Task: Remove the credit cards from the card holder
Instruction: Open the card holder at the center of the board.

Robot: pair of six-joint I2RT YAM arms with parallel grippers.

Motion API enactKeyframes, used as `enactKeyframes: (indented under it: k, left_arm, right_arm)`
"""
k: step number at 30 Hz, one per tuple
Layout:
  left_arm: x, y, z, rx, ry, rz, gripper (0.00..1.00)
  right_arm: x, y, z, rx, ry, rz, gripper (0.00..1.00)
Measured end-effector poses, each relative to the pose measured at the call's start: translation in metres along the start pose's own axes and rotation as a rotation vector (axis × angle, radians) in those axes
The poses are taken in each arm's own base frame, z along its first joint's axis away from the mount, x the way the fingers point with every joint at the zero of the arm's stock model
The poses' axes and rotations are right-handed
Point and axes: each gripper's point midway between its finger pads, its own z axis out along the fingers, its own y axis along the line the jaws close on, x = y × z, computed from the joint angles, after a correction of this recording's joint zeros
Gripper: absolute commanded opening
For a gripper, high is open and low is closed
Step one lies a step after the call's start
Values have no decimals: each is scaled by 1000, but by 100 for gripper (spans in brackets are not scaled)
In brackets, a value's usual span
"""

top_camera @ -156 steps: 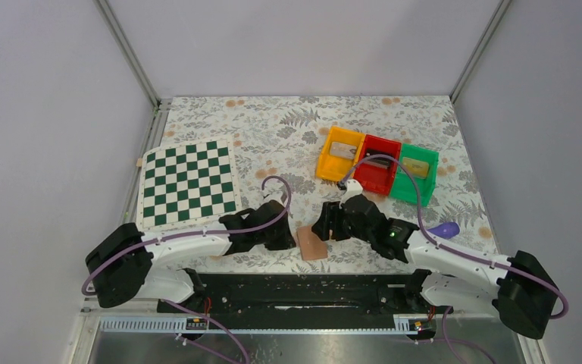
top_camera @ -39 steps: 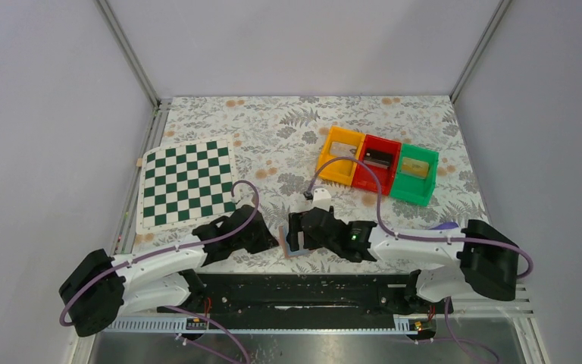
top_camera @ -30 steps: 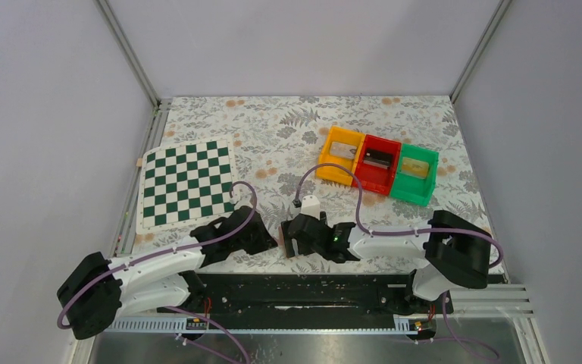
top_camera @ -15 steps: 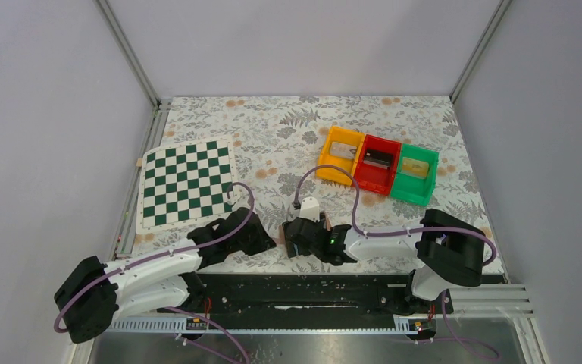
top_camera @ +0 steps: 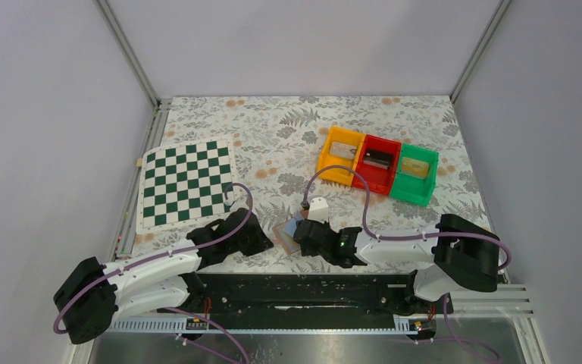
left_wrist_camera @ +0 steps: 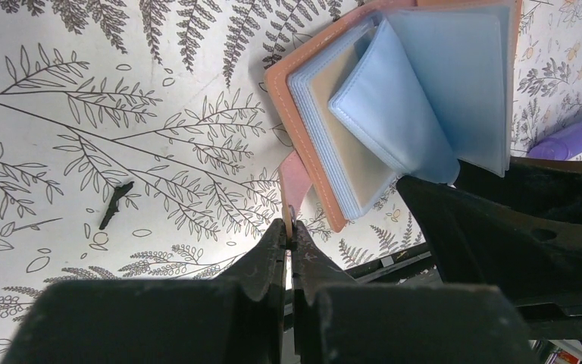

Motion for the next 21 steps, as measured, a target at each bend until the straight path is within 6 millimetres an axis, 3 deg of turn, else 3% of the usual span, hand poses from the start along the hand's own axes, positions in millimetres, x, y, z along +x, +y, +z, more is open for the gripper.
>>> enactKeyframes:
  k: [8,12,17,21]
  left_arm:
    - [0,1,0,-1,0,2,0]
    - [0,1,0,-2,0,6,0]
    - [3,6,2,-11,7,14,0]
    - [5,7,3,-11,14,17,0]
  right_arm:
    - [-2,-1,-3,-4,-7,0,49]
    - [-10,-4,-8,-4,-20,21,57]
    - [-23,-18,-9,28,-45,59,59]
    - [-24,-29,-6,58,-37,66,54]
